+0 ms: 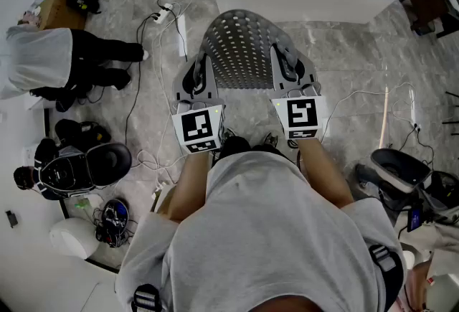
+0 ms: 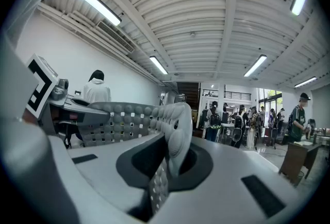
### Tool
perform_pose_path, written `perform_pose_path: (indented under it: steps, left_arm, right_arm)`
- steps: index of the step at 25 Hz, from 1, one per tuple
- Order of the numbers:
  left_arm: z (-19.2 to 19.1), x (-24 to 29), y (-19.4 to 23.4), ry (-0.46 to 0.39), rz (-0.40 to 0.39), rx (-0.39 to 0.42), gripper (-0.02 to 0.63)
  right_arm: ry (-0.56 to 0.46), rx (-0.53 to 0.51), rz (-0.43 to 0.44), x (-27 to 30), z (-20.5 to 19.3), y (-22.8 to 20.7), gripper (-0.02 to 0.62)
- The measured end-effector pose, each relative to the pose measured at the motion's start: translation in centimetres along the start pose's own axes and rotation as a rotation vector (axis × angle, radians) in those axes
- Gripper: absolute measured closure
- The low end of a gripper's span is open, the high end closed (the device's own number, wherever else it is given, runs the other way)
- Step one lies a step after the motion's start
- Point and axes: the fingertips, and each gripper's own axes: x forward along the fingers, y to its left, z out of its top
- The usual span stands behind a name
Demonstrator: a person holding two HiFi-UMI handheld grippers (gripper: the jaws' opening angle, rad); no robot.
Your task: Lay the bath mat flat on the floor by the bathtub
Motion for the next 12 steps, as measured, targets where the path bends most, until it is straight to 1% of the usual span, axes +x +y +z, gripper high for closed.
perform_pose_path:
  steps: [7,12]
  left_arm:
    - [-0.9,0.4,1.2,0.004,0.003,-0.023,0.577]
    - [-1.3,1.5,1.3,0.018,-0.017,-0.003,0.577]
  right_arm:
    - [0.014,-0.009,0.005,0.9,-0.4,1.0,0.574]
    - [0.021,0.01,0.0,1.1,-1.1,0.7,0.573]
